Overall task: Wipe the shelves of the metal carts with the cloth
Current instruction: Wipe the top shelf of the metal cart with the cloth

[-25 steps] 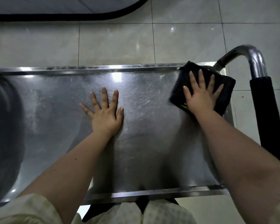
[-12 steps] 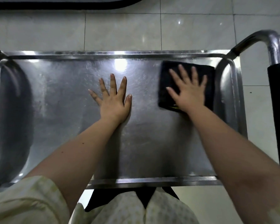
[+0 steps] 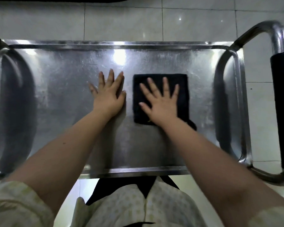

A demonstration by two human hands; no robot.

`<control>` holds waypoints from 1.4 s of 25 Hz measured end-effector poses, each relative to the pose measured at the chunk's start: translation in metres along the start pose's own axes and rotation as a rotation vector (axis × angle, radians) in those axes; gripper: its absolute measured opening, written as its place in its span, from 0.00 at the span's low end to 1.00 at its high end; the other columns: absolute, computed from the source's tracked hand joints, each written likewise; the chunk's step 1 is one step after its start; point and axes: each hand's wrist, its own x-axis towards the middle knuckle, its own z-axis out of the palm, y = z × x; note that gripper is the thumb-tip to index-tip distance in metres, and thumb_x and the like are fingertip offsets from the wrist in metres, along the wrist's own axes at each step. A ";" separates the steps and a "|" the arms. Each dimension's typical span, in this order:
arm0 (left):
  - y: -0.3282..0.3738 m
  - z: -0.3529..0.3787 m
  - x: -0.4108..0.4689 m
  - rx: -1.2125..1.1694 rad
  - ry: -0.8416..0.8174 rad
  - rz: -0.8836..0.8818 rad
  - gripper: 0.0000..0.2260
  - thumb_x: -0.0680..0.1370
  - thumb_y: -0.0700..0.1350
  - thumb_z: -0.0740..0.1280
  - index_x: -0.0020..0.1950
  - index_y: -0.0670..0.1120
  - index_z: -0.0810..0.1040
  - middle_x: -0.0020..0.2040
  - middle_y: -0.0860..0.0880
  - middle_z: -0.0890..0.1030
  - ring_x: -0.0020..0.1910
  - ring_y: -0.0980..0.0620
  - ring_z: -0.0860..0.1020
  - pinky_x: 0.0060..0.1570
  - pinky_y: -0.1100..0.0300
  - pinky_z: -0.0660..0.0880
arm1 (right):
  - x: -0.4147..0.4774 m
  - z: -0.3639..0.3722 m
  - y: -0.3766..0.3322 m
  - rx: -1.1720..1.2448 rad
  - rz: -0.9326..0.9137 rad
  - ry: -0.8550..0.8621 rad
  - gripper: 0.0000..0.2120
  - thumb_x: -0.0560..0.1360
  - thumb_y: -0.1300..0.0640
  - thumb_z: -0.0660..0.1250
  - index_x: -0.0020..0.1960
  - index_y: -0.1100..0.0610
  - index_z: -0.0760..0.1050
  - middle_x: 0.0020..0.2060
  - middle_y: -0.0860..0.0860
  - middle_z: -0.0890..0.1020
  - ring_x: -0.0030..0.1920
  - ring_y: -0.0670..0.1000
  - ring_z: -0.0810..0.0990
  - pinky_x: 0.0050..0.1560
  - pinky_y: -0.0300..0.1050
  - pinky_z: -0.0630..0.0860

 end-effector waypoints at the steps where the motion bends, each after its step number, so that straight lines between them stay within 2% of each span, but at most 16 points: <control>1: -0.013 -0.002 -0.006 -0.013 0.031 -0.005 0.28 0.81 0.56 0.56 0.79 0.60 0.50 0.81 0.51 0.46 0.78 0.42 0.39 0.70 0.33 0.33 | -0.004 0.003 -0.024 -0.014 -0.053 -0.006 0.32 0.76 0.32 0.41 0.78 0.38 0.45 0.79 0.42 0.47 0.78 0.62 0.41 0.69 0.74 0.39; 4: -0.046 0.000 -0.021 0.038 0.075 0.041 0.27 0.80 0.59 0.53 0.79 0.58 0.55 0.80 0.49 0.50 0.78 0.41 0.42 0.71 0.34 0.36 | -0.010 0.005 -0.018 -0.007 -0.112 -0.021 0.31 0.77 0.31 0.43 0.77 0.37 0.44 0.79 0.42 0.47 0.78 0.58 0.42 0.71 0.71 0.38; 8: -0.050 0.009 -0.024 0.094 0.088 0.078 0.29 0.78 0.63 0.49 0.78 0.58 0.56 0.80 0.49 0.52 0.79 0.42 0.45 0.72 0.34 0.38 | -0.031 0.000 0.102 0.016 0.208 0.067 0.32 0.75 0.30 0.44 0.77 0.36 0.48 0.79 0.41 0.51 0.78 0.56 0.47 0.73 0.68 0.42; 10: -0.051 0.011 -0.024 0.098 0.098 0.070 0.29 0.78 0.63 0.50 0.78 0.57 0.57 0.80 0.49 0.52 0.79 0.41 0.45 0.72 0.34 0.38 | -0.052 -0.006 0.162 0.006 0.337 0.030 0.34 0.74 0.30 0.42 0.78 0.37 0.47 0.79 0.42 0.50 0.78 0.56 0.46 0.73 0.68 0.43; 12: -0.052 0.012 -0.024 0.098 0.106 0.073 0.29 0.78 0.63 0.50 0.78 0.57 0.57 0.80 0.48 0.52 0.79 0.41 0.45 0.72 0.34 0.38 | -0.062 -0.012 0.188 -0.021 0.431 0.001 0.35 0.73 0.30 0.38 0.78 0.39 0.46 0.79 0.43 0.48 0.78 0.56 0.44 0.73 0.69 0.42; 14: -0.052 0.012 -0.024 0.087 0.115 0.075 0.28 0.78 0.62 0.51 0.78 0.57 0.58 0.80 0.48 0.53 0.78 0.41 0.45 0.72 0.34 0.38 | -0.056 -0.010 0.166 -0.021 0.448 0.009 0.35 0.73 0.30 0.37 0.78 0.39 0.45 0.79 0.44 0.47 0.78 0.59 0.42 0.72 0.71 0.41; 15: -0.052 0.012 -0.023 0.083 0.113 0.074 0.28 0.78 0.62 0.51 0.78 0.57 0.58 0.80 0.48 0.53 0.78 0.41 0.45 0.72 0.34 0.38 | -0.052 -0.005 0.138 -0.015 0.385 0.018 0.35 0.73 0.31 0.39 0.78 0.39 0.45 0.79 0.45 0.48 0.78 0.61 0.43 0.71 0.73 0.42; 18: -0.054 0.010 -0.024 0.081 0.114 0.068 0.27 0.79 0.61 0.51 0.78 0.58 0.57 0.80 0.49 0.52 0.79 0.42 0.45 0.72 0.34 0.38 | -0.053 0.018 0.011 -0.001 0.024 0.051 0.33 0.74 0.32 0.48 0.77 0.40 0.51 0.78 0.46 0.55 0.77 0.64 0.49 0.68 0.76 0.46; 20: -0.055 0.011 -0.025 0.074 0.114 0.070 0.26 0.79 0.60 0.52 0.78 0.59 0.58 0.80 0.50 0.53 0.79 0.43 0.46 0.73 0.36 0.38 | -0.063 0.029 -0.065 -0.025 -0.138 0.052 0.32 0.76 0.33 0.48 0.78 0.40 0.50 0.79 0.46 0.53 0.77 0.64 0.46 0.67 0.78 0.43; 21: -0.055 0.011 -0.025 0.070 0.116 0.069 0.25 0.80 0.59 0.53 0.78 0.59 0.58 0.80 0.50 0.53 0.79 0.43 0.46 0.73 0.36 0.38 | -0.067 0.030 -0.082 -0.037 -0.163 0.018 0.32 0.76 0.33 0.47 0.78 0.39 0.47 0.79 0.45 0.50 0.78 0.63 0.44 0.68 0.77 0.41; 24: -0.053 0.011 -0.024 0.048 0.112 0.066 0.24 0.81 0.57 0.55 0.78 0.59 0.58 0.80 0.50 0.52 0.79 0.44 0.45 0.73 0.37 0.37 | -0.070 0.029 -0.039 -0.025 -0.127 0.091 0.32 0.76 0.32 0.47 0.78 0.38 0.49 0.79 0.44 0.51 0.78 0.59 0.45 0.70 0.75 0.42; 27: -0.051 0.011 -0.025 0.045 0.115 0.063 0.24 0.82 0.56 0.55 0.78 0.58 0.58 0.80 0.49 0.52 0.79 0.43 0.44 0.73 0.37 0.36 | -0.100 0.028 0.075 -0.055 0.111 0.114 0.32 0.75 0.32 0.49 0.77 0.39 0.53 0.78 0.44 0.55 0.78 0.58 0.49 0.70 0.74 0.46; 30: -0.049 0.012 -0.026 0.066 0.119 0.062 0.24 0.82 0.55 0.55 0.78 0.57 0.57 0.80 0.48 0.51 0.79 0.41 0.44 0.72 0.35 0.36 | -0.136 0.023 0.170 -0.062 0.308 0.051 0.33 0.75 0.32 0.43 0.78 0.40 0.50 0.79 0.45 0.51 0.78 0.58 0.45 0.70 0.74 0.45; 33: -0.047 0.012 -0.026 0.098 0.119 0.065 0.24 0.82 0.55 0.54 0.78 0.55 0.56 0.80 0.46 0.51 0.78 0.39 0.44 0.71 0.33 0.37 | -0.135 0.028 0.165 -0.070 0.361 0.056 0.33 0.75 0.32 0.43 0.78 0.40 0.46 0.79 0.44 0.49 0.78 0.59 0.44 0.70 0.75 0.43; 35: -0.046 0.011 -0.027 0.104 0.115 0.066 0.24 0.82 0.54 0.54 0.79 0.55 0.56 0.80 0.45 0.51 0.78 0.38 0.44 0.71 0.33 0.37 | -0.126 0.032 0.112 -0.059 0.209 0.085 0.33 0.75 0.32 0.47 0.78 0.40 0.50 0.79 0.45 0.52 0.78 0.62 0.46 0.69 0.76 0.46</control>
